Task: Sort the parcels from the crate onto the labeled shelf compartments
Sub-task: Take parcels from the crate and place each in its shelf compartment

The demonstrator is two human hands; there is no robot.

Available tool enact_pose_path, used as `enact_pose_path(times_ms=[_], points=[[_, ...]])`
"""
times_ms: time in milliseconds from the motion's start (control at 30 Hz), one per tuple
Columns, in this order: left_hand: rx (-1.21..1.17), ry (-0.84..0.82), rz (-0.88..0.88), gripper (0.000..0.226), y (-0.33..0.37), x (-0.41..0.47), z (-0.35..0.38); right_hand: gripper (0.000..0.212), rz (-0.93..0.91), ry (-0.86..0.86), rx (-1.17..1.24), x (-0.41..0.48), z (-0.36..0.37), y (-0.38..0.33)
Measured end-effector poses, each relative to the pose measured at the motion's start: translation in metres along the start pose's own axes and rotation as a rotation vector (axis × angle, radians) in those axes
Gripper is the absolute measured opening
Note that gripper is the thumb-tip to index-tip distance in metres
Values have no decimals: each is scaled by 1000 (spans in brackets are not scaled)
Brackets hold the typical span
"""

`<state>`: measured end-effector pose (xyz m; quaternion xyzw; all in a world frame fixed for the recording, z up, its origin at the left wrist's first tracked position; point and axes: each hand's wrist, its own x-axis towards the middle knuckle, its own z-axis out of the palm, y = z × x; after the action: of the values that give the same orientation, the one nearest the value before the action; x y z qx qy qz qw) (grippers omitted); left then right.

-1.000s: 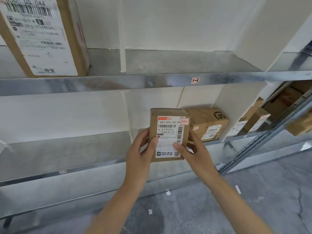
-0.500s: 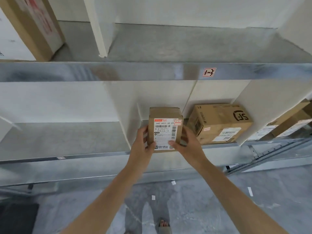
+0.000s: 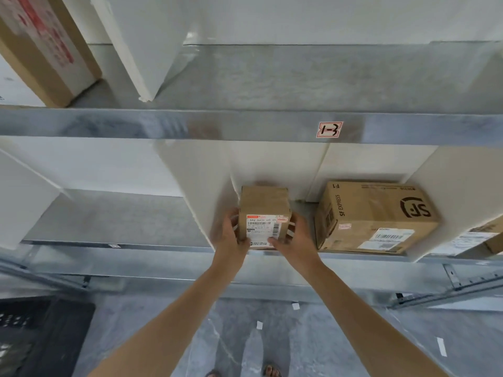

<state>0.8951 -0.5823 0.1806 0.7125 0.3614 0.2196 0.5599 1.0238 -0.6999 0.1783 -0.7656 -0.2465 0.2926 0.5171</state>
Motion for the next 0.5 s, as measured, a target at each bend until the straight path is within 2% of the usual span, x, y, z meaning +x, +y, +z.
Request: enact_pose_path(times_ms=[233,500], points=[[-61,47,-88,61,-13,8,7,71,-73,-21,-150,13,0,19],[-93,65,-103,48,-15,6,9,60,-94,-33,-125,9,-2,31]])
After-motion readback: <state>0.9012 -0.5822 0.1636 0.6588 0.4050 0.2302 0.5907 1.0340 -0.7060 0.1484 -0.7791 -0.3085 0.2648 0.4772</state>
